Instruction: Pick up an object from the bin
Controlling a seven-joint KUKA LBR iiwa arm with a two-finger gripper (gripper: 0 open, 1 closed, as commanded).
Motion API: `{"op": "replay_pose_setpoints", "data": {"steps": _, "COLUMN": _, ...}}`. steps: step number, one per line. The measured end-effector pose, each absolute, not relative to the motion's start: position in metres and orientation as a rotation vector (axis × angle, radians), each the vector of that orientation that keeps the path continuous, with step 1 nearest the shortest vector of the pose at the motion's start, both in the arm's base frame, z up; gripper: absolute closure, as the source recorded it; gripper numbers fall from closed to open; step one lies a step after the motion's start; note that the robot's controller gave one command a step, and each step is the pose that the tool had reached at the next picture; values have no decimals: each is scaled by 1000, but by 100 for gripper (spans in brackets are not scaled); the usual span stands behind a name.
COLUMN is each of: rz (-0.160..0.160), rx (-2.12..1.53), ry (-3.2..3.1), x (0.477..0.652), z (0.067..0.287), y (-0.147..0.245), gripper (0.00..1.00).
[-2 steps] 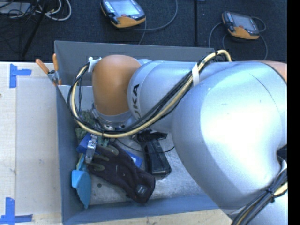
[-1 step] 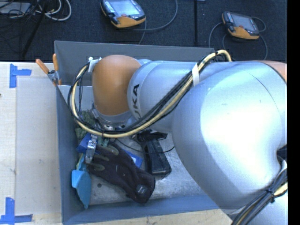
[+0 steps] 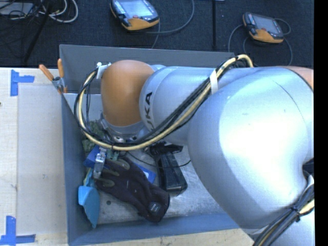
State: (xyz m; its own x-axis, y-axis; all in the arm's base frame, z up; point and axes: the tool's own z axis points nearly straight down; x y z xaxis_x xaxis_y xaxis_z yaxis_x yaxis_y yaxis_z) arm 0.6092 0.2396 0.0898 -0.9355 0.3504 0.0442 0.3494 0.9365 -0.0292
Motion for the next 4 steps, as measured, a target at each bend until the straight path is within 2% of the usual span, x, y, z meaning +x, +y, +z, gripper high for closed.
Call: {"op": "replay_pose_setpoints", "data": {"steps": 4, "rz": 31, "rx": -551, "ry": -3043, "x": 609, "z": 90, "y": 239, "gripper": 100}}
